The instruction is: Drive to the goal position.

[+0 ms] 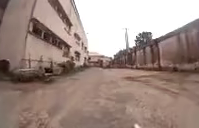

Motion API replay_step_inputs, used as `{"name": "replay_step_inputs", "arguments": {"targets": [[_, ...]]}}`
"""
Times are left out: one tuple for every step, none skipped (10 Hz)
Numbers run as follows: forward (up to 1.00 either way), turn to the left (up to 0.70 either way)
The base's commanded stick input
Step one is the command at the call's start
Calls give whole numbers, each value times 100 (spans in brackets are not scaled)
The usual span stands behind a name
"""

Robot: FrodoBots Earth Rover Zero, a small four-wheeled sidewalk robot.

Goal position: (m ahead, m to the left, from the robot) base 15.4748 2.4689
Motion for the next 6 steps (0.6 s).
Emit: {"name": "replay_step_inputs", "arguments": {"targets": [[100,0],[100,0],[100,0],[100,0],[100,0],[100,0]]}}
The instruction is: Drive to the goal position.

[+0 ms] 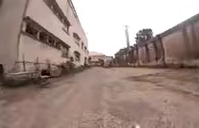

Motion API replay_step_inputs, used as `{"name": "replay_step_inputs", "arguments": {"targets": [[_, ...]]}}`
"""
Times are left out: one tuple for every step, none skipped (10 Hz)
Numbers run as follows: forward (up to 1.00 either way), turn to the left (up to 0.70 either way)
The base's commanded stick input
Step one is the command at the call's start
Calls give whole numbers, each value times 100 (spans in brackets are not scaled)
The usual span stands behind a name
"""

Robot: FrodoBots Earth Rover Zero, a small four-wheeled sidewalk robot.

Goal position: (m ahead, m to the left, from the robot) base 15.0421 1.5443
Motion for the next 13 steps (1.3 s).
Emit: {"name": "replay_step_inputs", "arguments": {"targets": [[100,0],[100,0],[100,0],[100,0],[100,0],[100,0],[100,0],[100,0],[100,0],[100,0],[100,0],[100,0],[100,0]]}}
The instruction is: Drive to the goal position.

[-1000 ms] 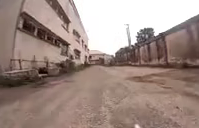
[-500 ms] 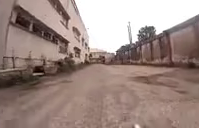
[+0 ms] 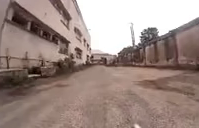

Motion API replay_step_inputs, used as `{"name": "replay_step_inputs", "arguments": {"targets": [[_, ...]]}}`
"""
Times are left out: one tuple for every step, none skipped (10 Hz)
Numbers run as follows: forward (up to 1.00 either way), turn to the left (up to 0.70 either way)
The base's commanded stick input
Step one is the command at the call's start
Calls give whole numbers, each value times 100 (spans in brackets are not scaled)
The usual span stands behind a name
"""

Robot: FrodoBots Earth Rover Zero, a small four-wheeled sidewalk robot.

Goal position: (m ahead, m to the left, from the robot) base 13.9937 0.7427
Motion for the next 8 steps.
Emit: {"name": "replay_step_inputs", "arguments": {"targets": [[100,0],[100,0],[100,0],[100,0],[100,0],[100,0],[100,0],[100,0]]}}
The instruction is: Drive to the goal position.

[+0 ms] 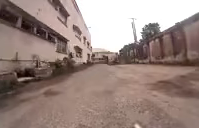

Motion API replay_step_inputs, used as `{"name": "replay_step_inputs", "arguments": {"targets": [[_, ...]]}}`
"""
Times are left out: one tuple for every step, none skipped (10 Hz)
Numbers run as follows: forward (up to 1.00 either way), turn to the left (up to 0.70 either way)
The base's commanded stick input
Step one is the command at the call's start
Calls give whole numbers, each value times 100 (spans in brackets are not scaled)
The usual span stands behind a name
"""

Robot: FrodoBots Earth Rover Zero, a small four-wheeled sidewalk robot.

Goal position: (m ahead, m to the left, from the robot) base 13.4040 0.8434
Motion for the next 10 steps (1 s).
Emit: {"name": "replay_step_inputs", "arguments": {"targets": [[100,0],[100,0],[100,0],[100,0],[100,0],[100,0],[100,0],[100,0],[100,0],[100,0]]}}
